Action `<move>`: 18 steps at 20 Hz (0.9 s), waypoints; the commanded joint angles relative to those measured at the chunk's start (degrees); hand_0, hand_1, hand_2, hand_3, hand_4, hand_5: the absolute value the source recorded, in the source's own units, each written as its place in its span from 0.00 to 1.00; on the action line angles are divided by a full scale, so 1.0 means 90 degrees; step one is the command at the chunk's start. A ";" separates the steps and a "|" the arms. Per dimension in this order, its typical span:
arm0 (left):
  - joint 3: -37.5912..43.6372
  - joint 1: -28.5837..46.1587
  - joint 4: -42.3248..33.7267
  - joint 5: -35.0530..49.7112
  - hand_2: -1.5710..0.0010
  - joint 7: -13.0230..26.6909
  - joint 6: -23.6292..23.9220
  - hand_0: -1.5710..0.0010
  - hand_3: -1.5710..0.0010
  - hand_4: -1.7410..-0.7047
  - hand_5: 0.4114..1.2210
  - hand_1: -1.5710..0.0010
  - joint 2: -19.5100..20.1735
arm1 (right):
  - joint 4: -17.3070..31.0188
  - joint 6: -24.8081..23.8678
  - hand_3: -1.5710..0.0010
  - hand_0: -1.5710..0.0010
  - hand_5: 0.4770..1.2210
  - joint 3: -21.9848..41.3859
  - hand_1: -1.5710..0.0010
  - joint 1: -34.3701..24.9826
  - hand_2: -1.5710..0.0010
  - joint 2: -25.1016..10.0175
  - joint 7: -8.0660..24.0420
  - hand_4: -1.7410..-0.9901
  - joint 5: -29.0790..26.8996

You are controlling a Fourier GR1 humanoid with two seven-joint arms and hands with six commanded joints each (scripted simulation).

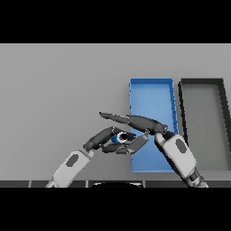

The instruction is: Pick up the blue pipe and place it into the blue bin.

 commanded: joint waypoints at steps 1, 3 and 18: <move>0.0068 -0.0058 0.0046 0.0105 0.00 0.0063 -0.0061 0.00 0.02 0.00 1.00 0.00 -0.0036 | 0.0140 0.0002 1.00 1.00 0.04 0.0016 0.99 -0.0170 0.98 0.0094 0.0054 0.69 -0.0021; 0.0043 -0.0060 0.0013 -0.0027 0.16 0.0009 -0.0094 0.11 0.18 0.00 1.00 0.16 0.0005 | 0.0314 0.0126 0.90 0.88 0.04 0.0132 0.86 -0.0363 0.85 0.0247 0.0110 0.59 -0.0041; 0.0344 -0.0048 -0.0053 0.0186 0.11 0.0359 -0.0198 0.04 0.05 0.02 1.00 0.05 -0.0224 | 0.0504 0.0400 0.05 0.04 0.89 0.0421 0.04 -0.0471 0.04 0.0507 -0.0426 0.36 0.0028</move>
